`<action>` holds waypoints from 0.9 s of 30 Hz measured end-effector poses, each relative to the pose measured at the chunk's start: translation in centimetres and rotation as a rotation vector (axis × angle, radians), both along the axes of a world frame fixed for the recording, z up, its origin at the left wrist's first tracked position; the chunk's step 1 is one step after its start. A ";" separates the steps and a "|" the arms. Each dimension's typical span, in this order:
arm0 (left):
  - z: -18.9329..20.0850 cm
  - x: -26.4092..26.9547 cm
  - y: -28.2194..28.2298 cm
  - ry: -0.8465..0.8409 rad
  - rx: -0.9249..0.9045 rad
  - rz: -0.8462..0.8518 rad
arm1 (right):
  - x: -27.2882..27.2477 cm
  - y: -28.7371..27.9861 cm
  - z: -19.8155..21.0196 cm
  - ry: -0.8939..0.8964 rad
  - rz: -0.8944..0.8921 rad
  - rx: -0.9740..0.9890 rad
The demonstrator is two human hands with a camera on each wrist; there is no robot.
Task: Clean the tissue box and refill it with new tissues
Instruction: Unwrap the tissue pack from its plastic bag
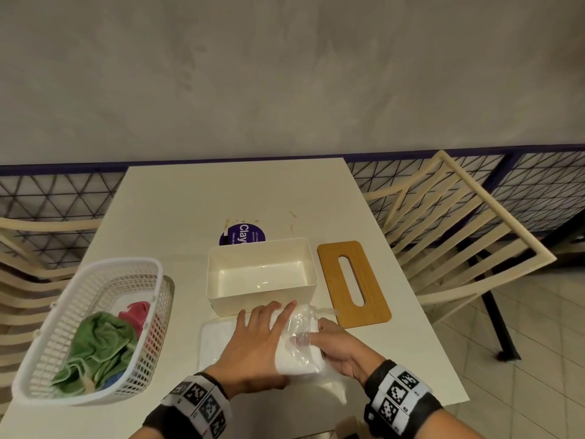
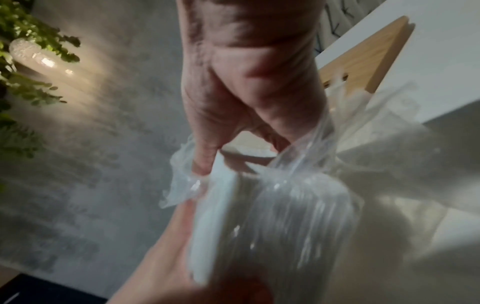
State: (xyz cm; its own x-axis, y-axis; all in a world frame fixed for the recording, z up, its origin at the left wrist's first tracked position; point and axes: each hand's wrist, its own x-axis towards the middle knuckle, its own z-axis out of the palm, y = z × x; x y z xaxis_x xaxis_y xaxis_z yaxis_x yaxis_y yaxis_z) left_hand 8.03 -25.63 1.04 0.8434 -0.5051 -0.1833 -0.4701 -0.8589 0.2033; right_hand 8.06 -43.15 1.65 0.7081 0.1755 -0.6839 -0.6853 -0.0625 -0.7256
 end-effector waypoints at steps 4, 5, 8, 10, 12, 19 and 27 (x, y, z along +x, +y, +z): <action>0.1 -0.3 0.6 0.019 -0.016 0.016 | 0.0 -1.6 0.1 -0.001 -0.013 0.015; 0.1 -0.4 0.4 0.027 -0.007 0.013 | 0.0 -1.6 0.0 -0.009 -0.007 0.025; -0.1 -0.2 -0.1 0.037 0.021 0.013 | -0.3 -1.1 -0.3 -0.047 -0.010 0.048; -0.2 0.0 0.1 0.055 0.020 0.029 | -0.6 -1.2 -0.5 -0.069 -0.036 0.015; -0.2 0.0 0.5 0.066 0.015 0.041 | -0.7 -1.7 -0.8 -0.096 -0.052 -0.020; -0.1 0.0 0.2 0.081 0.015 0.024 | -0.5 -1.5 -1.5 -0.068 -0.076 -0.018; -0.4 -0.4 0.7 0.069 0.055 0.019 | -0.8 -2.9 -1.8 -0.068 -0.094 -0.063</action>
State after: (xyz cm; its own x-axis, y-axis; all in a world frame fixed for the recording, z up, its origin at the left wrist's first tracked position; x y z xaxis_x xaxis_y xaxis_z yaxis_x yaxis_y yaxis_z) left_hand 7.66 -24.92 0.66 0.8370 -0.4769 -0.2682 -0.4404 -0.8781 0.1868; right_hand 7.25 -46.08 -0.17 0.7645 0.0643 -0.6414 -0.6397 -0.0472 -0.7672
